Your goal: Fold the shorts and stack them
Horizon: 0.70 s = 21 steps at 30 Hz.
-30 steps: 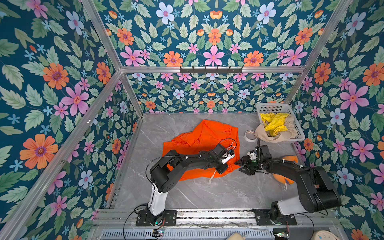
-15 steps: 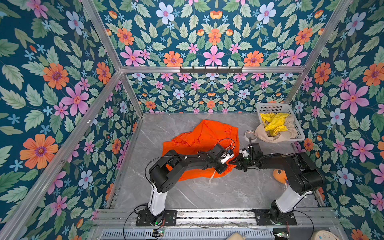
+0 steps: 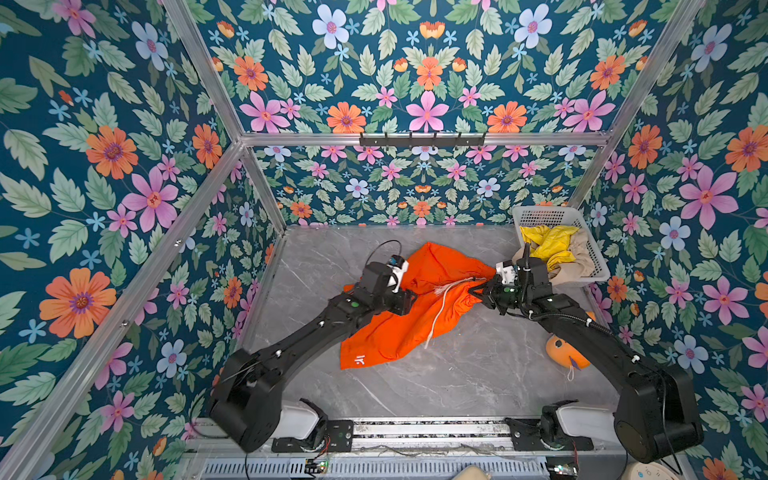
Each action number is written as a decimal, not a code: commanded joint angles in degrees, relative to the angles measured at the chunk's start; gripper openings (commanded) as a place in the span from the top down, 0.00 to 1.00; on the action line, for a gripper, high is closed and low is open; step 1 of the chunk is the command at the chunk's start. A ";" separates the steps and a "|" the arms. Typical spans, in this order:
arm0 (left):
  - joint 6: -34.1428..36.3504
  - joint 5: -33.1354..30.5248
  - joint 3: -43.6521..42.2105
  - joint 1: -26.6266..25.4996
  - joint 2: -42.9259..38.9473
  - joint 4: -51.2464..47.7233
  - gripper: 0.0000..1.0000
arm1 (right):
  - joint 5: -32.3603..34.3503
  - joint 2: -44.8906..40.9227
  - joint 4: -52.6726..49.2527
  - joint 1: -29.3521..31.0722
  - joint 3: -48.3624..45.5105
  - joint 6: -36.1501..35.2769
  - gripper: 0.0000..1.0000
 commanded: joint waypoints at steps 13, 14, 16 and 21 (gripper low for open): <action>-36.79 4.23 -22.94 20.22 -21.32 -18.42 0.36 | 2.38 1.50 -5.00 0.03 6.33 -1.62 0.95; -38.78 5.16 -23.98 20.43 -22.10 -17.76 0.37 | 2.38 1.40 -5.00 0.06 6.10 -1.62 0.95; -41.31 6.49 -25.62 20.41 -23.28 -17.58 0.39 | 2.42 1.14 -5.00 0.03 5.68 -1.62 0.95; -46.86 10.26 -30.23 20.44 -27.47 -19.22 0.42 | 2.56 0.79 -4.65 0.08 4.95 -1.44 0.95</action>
